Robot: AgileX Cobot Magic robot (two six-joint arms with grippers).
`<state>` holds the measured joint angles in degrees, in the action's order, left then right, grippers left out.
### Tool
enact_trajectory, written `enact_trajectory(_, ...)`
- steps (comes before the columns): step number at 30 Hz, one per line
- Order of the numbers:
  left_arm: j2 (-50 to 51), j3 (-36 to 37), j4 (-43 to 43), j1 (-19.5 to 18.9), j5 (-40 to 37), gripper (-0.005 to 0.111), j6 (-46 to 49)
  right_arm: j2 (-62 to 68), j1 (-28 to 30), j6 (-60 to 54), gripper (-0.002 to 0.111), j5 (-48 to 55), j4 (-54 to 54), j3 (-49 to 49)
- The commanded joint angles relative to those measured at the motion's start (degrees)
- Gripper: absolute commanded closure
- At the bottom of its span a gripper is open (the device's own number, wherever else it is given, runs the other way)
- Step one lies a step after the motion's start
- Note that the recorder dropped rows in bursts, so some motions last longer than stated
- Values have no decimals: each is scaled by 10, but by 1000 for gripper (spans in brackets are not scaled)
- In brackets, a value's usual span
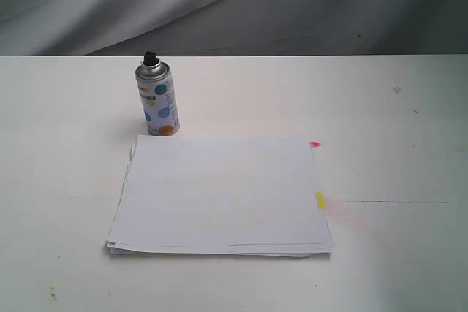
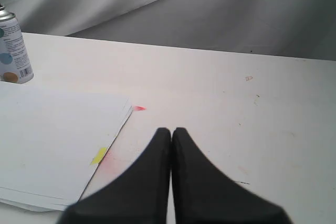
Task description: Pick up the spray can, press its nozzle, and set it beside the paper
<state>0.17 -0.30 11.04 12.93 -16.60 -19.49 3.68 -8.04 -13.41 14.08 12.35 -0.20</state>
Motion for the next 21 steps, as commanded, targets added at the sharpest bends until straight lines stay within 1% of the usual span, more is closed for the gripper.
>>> enact_trajectory(1,-2,3,-3,3,1,107,0,-1,1,2,108,0,2,2)
enact_trajectory(19,-2,3,-3,3,1,107,0,-1,1,2,108,0,2,2)
enact_trajectory(21,-2,3,-3,3,11,107,1,-1,1,2,108,0,2,2)
